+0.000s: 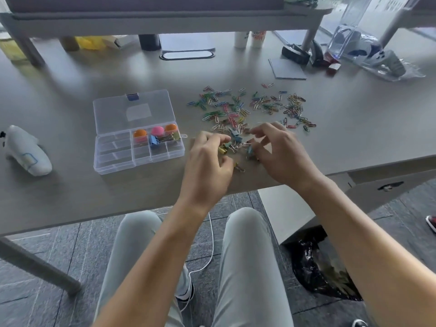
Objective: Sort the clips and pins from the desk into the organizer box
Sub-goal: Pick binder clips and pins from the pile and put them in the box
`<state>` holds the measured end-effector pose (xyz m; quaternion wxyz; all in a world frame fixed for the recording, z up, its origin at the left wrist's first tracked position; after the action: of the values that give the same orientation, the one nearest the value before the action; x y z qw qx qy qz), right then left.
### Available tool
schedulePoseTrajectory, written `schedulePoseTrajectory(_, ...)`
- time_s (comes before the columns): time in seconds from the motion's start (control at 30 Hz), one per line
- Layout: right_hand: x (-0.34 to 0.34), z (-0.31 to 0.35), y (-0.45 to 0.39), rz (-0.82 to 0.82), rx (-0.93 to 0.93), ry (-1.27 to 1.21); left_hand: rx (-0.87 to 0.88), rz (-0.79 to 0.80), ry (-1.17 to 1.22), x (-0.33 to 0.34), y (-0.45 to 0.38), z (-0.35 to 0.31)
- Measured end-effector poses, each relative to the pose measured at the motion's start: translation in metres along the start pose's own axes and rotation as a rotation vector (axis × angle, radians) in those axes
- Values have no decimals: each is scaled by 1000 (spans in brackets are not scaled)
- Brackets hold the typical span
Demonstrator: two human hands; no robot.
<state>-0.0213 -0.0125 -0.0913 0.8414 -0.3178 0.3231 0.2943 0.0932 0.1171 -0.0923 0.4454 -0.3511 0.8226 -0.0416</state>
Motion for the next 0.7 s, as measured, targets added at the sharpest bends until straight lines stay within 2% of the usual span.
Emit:
schedulePoseTrajectory(0.13, -14, -7, 13, -69, 45, -14, 92, 136, -104, 9, 4, -7)
schedulePoseTrajectory(0.23, -14, -7, 20, -54, 60, -10, 95, 208, -195, 16, 7, -6)
schedulePoseTrajectory(0.53, -5, -9, 24, 70, 79, 37, 108, 170, -310, 10, 10, -3)
schedulePoseTrajectory(0.7, -10, -3, 33, 38, 81, 15, 83, 154, -300, -2, 19, 3)
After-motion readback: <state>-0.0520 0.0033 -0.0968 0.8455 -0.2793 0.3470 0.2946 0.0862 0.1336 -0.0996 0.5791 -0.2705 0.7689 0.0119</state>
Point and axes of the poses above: each hand's wrist, its own y-axis away from the middle knuckle, its own x-axis out of the palm, z = x × y, the point moved 9 cm from there along -y, towards the middle knuckle, and after that the axes turned 9 degrees about -y, right-handed, at the moved point
